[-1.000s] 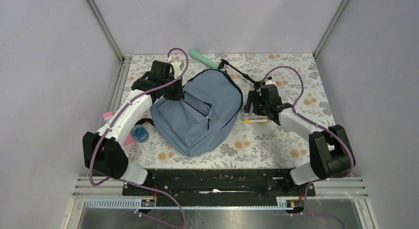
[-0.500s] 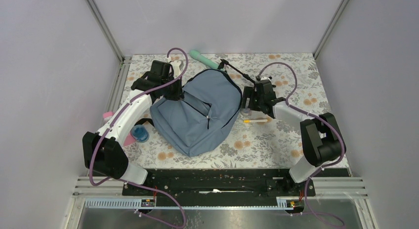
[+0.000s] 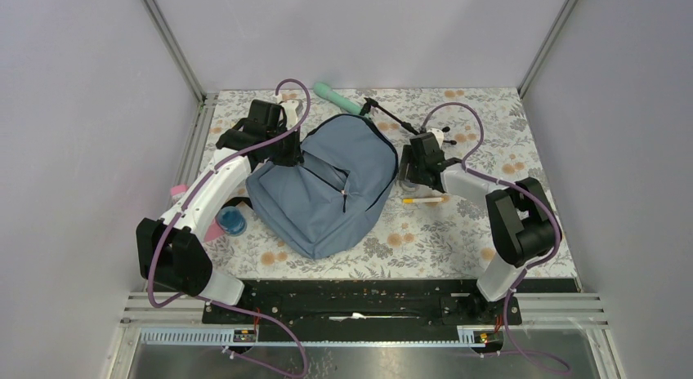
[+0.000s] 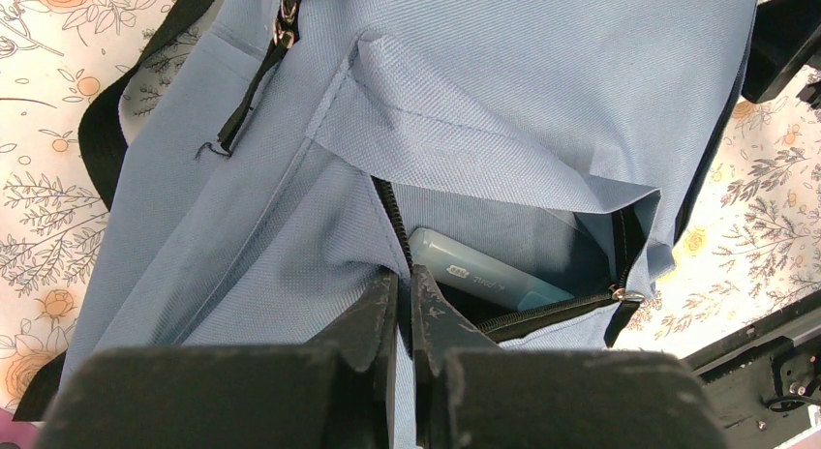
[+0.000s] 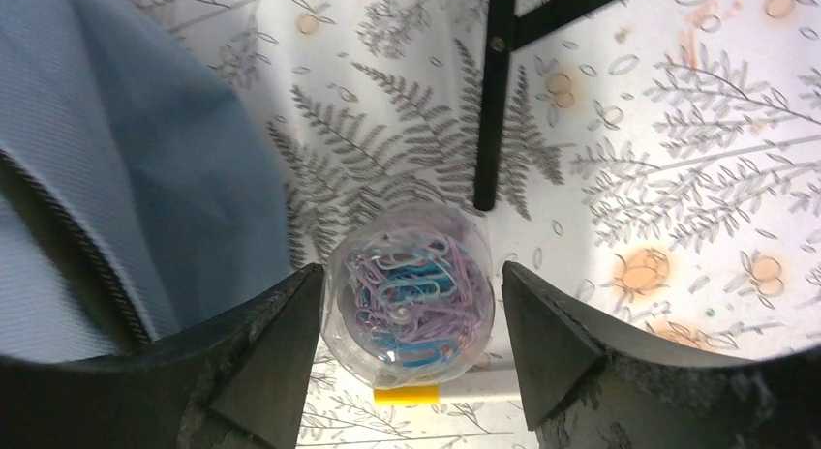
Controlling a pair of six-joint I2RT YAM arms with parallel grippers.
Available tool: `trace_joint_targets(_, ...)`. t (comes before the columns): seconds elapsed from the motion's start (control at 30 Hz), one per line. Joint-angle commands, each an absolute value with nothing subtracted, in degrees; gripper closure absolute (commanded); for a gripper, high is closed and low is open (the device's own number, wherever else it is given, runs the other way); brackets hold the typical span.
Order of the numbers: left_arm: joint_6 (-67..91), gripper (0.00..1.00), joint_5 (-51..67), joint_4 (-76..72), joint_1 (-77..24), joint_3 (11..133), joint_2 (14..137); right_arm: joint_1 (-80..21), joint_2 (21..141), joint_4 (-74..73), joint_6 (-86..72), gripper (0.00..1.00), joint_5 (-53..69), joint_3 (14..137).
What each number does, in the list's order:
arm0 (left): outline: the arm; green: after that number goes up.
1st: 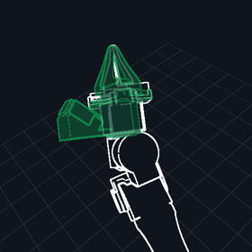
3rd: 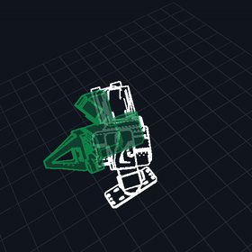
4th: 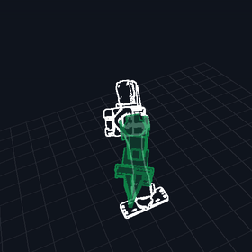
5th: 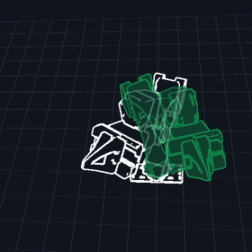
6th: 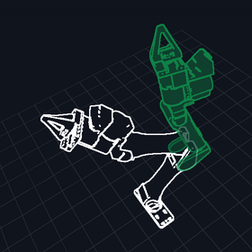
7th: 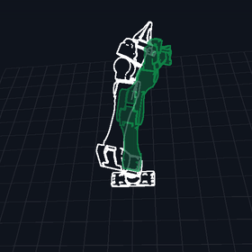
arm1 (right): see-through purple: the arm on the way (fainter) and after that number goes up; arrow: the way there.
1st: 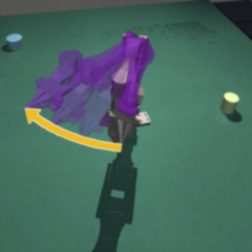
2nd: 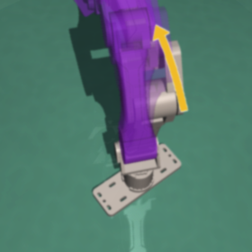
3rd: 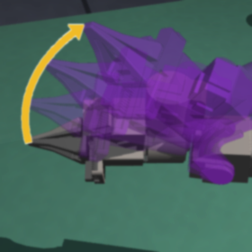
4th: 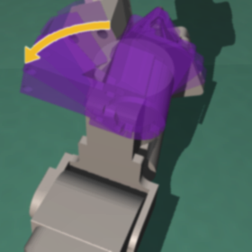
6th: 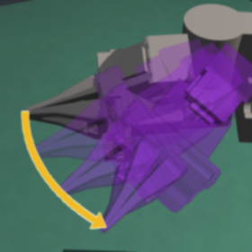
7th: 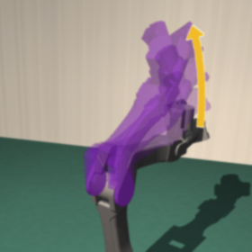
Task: Pack the student bag
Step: Pick up the stationery from the center of the board.
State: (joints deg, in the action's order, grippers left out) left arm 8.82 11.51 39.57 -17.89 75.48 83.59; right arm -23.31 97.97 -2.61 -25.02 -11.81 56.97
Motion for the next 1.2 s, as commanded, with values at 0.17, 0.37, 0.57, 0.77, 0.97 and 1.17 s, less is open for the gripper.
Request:
trace_joint_targets(0.17,7.91,1.0,11.33,36.74,-17.4,76.28,80.3,-23.81,95.27,-5.73,-26.1,0.22,-14.23,54.74)
trace_joint_targets(0.37,7.95,1.0,11.35,36.74,-17.4,76.29,80.11,-23.81,94.87,-4.7,-25.5,0.33,-15.18,54.92)
trace_joint_targets(0.57,8.0,1.0,11.43,36.74,-17.4,76.26,79.99,-23.82,97.1,-4.77,-23.25,0.28,-15.26,56.83)
trace_joint_targets(0.77,8.0,1.0,11.56,36.74,-17.39,76.29,79.89,-23.83,95.79,-3.36,-21.74,0.45,-14.7,55.72)
trace_joint_targets(0.97,7.91,1.0,11.62,36.32,-17.4,76.32,79.52,-23.82,87.49,-3.28,-19.54,0.56,-12.44,52.25)
trace_joint_targets(1.17,8.17,1.0,12.2,35.88,-17.4,76.7,79.3,-24.19,75.02,-6.29,-16.87,0.6,-9.03,50.37)
